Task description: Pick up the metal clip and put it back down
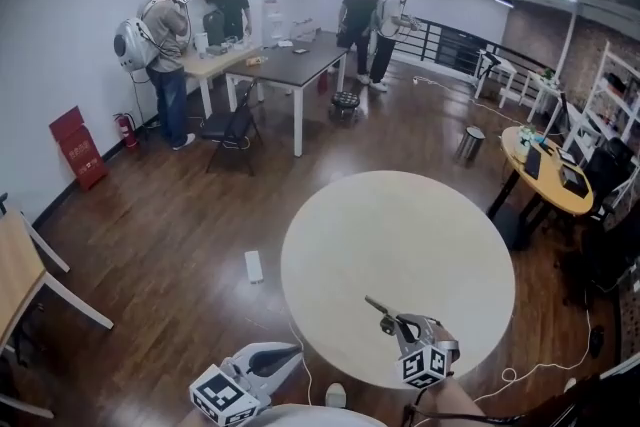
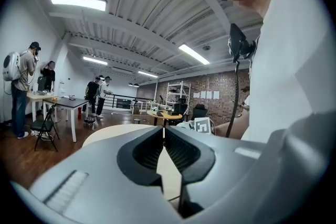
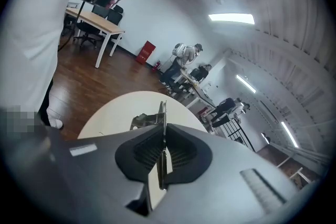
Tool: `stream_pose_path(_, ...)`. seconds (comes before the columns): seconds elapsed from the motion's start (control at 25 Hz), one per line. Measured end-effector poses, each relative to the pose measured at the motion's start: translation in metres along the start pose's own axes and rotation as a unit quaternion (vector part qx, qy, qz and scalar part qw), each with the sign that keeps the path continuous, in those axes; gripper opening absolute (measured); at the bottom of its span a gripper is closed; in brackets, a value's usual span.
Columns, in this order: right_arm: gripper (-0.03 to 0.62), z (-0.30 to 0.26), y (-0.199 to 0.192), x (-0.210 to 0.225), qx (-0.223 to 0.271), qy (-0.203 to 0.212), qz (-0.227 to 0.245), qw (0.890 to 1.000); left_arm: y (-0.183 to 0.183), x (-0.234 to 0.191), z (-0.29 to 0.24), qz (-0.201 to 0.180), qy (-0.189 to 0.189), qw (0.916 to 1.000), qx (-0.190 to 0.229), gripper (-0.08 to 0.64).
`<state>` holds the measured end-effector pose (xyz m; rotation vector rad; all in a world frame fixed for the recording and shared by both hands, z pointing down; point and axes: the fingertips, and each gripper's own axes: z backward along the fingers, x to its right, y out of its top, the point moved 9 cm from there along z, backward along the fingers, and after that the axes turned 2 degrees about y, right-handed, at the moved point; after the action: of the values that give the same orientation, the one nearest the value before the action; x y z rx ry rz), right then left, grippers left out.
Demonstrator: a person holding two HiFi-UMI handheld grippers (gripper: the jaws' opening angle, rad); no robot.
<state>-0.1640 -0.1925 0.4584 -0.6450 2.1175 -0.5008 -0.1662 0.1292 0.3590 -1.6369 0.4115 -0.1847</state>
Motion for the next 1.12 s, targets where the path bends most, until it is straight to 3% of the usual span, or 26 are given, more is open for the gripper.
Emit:
stream_pose_path(0.44,0.006,0.104,0.100,-0.054,0.022,-0.036,0.023,0.999,-0.012,0.012,0.089,0.001,-0.025,0.9994,0.023,0.002)
stream_pose_path(0.72,0.005,0.156,0.161,-0.074,0.034,-0.053,0.047,0.997,0.000,0.010,0.130,0.011,-0.025,0.9992,0.028,0.002)
stream_pose_path(1.12,0.006,0.192,0.183,-0.100,0.028,-0.056,0.035,0.997,0.001,0.015,0.146,0.004,-0.039,0.9992,0.010,-0.005)
